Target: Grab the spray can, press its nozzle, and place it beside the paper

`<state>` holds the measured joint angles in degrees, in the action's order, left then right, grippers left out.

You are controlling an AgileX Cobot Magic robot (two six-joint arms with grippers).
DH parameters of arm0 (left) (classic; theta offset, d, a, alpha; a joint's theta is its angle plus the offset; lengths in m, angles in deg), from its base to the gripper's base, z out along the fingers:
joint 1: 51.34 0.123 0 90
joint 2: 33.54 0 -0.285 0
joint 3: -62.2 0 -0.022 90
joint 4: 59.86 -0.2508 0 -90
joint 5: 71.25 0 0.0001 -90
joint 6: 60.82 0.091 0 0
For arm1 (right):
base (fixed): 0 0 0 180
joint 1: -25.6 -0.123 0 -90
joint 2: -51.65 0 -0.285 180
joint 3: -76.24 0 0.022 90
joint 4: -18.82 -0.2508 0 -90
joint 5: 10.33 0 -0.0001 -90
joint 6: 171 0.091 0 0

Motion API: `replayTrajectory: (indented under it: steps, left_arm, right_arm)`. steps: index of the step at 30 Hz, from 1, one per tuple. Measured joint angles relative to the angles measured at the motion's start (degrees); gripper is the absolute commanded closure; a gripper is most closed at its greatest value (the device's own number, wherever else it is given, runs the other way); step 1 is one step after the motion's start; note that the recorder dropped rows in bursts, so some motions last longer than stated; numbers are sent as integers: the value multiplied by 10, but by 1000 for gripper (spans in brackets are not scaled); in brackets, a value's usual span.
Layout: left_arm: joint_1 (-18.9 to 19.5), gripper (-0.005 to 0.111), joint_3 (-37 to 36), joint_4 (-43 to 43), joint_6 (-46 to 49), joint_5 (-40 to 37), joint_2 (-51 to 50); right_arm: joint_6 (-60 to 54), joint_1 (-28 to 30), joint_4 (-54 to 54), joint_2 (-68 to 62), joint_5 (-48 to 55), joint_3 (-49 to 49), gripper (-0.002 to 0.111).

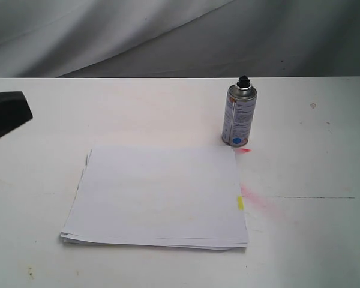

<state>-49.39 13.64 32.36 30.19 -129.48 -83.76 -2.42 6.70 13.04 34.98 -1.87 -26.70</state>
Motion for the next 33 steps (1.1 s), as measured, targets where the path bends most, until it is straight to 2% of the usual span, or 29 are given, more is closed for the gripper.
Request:
replayTrajectory:
  steps: [3,8,10,12,17,20,21,22,23,24,26,29,33]
  left_arm:
    - [-22,107,0,3,0,133,0]
    - [-118,107,0,52,-8,469,8]
    - [-151,107,0,58,-20,551,20]
    - [-180,107,0,64,-24,601,36]
    - [-206,107,0,64,-13,631,71]
    - [-206,107,-18,-4,-43,630,90]
    - [-206,107,-31,-56,-81,624,99]
    - [-206,107,-58,-173,-200,616,121]
    - [-206,107,-76,-241,-271,615,133]
    - [-206,107,-112,-368,-397,615,154]
    - [-206,107,-170,-490,-536,616,183]
    - [-206,107,-240,-543,-598,618,221]
    - [-206,107,-283,-552,-607,618,252]
  right_arm:
    - [0,0,0,0,0,0,108]
    - [0,0,0,0,0,0,108]
    - [0,0,0,0,0,0,108]
    - [0,0,0,0,0,0,108]
    - [0,0,0,0,0,0,108]
    - [0,0,0,0,0,0,108]
    - [0,0,0,0,0,0,108]
    - [0,0,0,0,0,0,108]
    - [0,0,0,0,0,0,108]
    - [0,0,0,0,0,0,108]
    - [0,0,0,0,0,0,108]
    - [0,0,0,0,0,0,108]
    - [0,0,0,0,0,0,108]
